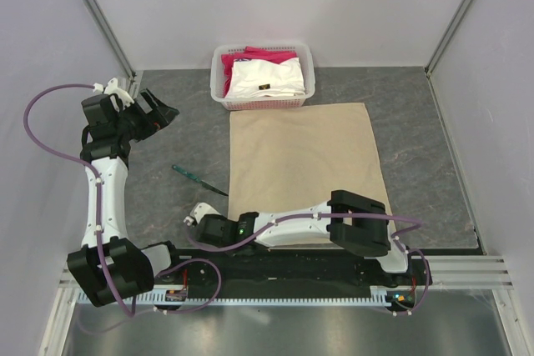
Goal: Fold the napkin, place the utensils inside, and roll it up
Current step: Fold the napkin
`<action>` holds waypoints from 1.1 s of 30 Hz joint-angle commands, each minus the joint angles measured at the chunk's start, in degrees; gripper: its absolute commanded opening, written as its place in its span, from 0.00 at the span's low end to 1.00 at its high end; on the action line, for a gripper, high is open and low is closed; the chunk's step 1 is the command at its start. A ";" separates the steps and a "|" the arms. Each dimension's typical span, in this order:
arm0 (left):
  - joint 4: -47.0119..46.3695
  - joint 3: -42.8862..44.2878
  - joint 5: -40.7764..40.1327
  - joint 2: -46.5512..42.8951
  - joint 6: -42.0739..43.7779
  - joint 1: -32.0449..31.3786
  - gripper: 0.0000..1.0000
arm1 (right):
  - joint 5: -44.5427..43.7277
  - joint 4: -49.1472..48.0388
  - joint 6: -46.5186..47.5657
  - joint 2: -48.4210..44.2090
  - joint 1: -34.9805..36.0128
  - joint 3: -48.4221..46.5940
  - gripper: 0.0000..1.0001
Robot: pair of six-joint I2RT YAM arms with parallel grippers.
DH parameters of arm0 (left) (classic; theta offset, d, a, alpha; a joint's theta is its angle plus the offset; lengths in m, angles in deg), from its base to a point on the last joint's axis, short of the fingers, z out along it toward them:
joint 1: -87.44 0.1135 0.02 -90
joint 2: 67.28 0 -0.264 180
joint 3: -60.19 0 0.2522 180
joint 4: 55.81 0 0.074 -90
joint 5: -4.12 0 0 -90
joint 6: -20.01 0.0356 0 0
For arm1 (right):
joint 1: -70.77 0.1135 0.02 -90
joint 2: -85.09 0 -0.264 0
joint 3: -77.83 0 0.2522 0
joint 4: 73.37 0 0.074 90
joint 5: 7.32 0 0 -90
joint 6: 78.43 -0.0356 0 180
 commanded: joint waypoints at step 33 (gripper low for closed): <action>-2.54 -0.48 2.45 -0.27 -2.24 0.58 1.00 | -4.75 4.75 10.12 -12.48 -33.14 4.94 0.00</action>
